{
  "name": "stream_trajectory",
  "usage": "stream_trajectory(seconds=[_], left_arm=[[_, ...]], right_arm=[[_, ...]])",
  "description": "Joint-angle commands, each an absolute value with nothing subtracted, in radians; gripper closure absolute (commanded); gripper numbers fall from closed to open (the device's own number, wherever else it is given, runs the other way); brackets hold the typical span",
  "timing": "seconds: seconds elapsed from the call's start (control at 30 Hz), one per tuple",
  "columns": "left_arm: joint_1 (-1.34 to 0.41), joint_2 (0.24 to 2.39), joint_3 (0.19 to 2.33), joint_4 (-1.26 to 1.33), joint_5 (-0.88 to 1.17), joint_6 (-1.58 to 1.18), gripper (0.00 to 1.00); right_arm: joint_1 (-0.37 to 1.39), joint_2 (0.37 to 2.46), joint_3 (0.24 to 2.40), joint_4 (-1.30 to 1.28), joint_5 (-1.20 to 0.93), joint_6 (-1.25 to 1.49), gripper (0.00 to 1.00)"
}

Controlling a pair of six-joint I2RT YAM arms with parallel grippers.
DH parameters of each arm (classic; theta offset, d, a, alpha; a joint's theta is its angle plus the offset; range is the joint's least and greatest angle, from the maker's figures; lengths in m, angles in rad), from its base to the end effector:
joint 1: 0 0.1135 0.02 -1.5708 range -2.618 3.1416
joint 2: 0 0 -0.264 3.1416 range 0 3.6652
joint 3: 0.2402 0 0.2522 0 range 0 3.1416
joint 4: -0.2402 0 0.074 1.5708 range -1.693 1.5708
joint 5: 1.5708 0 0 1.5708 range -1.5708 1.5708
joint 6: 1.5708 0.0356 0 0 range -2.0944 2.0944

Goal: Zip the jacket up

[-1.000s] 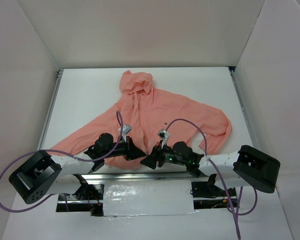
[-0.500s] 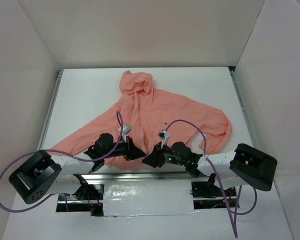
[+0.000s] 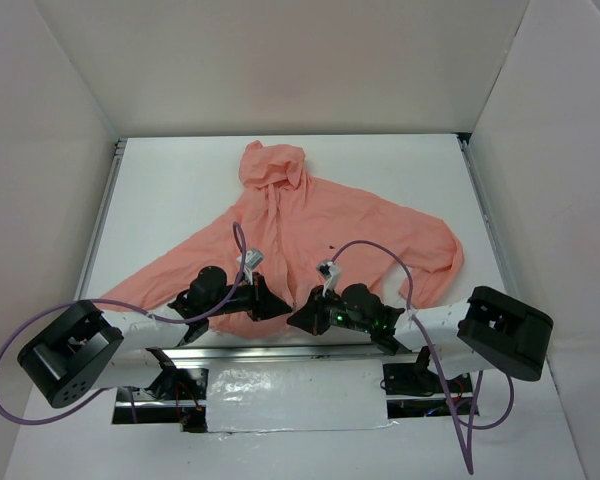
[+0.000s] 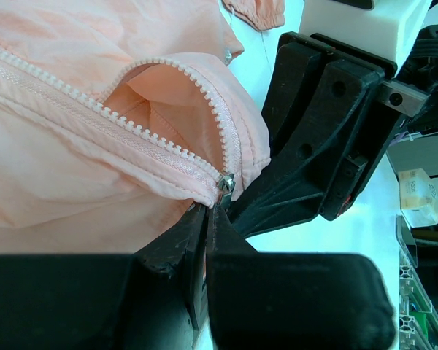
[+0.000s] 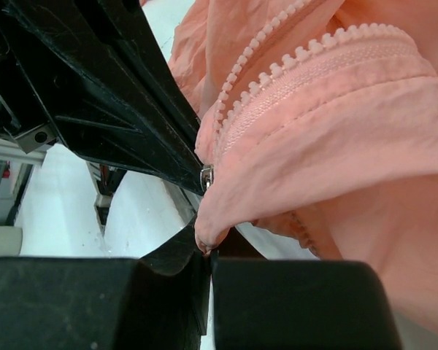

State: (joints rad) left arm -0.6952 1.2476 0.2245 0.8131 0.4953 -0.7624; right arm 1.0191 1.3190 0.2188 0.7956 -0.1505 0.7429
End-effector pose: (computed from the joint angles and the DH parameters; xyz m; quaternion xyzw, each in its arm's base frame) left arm 0.1565 -0.1526 0.1640 0.1288 0.7584 -0.5483 0.3281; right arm 0.1123 0.1927 0.1453 -0.1547 0.7901 0.4937 0.3287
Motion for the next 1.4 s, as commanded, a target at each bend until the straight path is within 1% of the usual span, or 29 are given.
stream_trajectory(seconds=[0.0, 0.17, 0.47, 0.57, 0.67, 0.73, 0.77, 0.83, 0.97, 1.13, 1.27, 1.37], left_arm=[[-0.699, 1.236, 0.253, 0.861, 0.508, -0.741, 1.00], [-0.699, 1.233, 0.253, 0.859, 0.506, -0.739, 1.00], [-0.699, 1.243, 0.258, 0.862, 0.512, -0.736, 1.00], [-0.701, 1.236, 0.259, 0.858, 0.511, -0.733, 1.00], [-0.701, 1.235, 0.261, 0.856, 0.511, -0.733, 1.00], [-0.703, 1.236, 0.264, 0.856, 0.512, -0.732, 1.00], [-0.701, 1.236, 0.262, 0.856, 0.512, -0.730, 1.00], [-0.703, 1.239, 0.264, 0.856, 0.512, -0.730, 1.00], [-0.706, 1.246, 0.267, 0.856, 0.511, -0.730, 1.00], [-0.709, 1.244, 0.267, 0.851, 0.506, -0.727, 1.00], [-0.712, 1.247, 0.264, 0.859, 0.505, -0.726, 1.00], [-0.715, 1.247, 0.265, 0.862, 0.505, -0.727, 1.00]], right_arm=[[1.029, 1.310, 0.255, 0.787, -0.123, 0.764, 1.00], [1.031, 1.264, 0.259, 0.715, -0.107, 0.833, 1.00], [1.029, 1.207, 0.275, 0.629, -0.153, 0.908, 1.00], [1.029, 1.190, 0.296, 0.582, -0.149, 0.914, 0.92], [1.028, 1.178, 0.298, 0.557, -0.137, 0.917, 0.91], [1.029, 1.170, 0.295, 0.560, -0.135, 0.925, 0.93], [1.029, 1.169, 0.295, 0.561, -0.133, 0.930, 0.97], [1.029, 1.164, 0.299, 0.557, -0.127, 0.939, 1.00], [1.028, 1.161, 0.328, 0.508, -0.118, 0.966, 1.00], [1.029, 1.123, 0.357, 0.424, -0.080, 1.078, 1.00], [1.026, 1.079, 0.397, 0.313, -0.037, 1.169, 1.00], [1.028, 1.084, 0.432, 0.234, -0.018, 1.203, 1.00]])
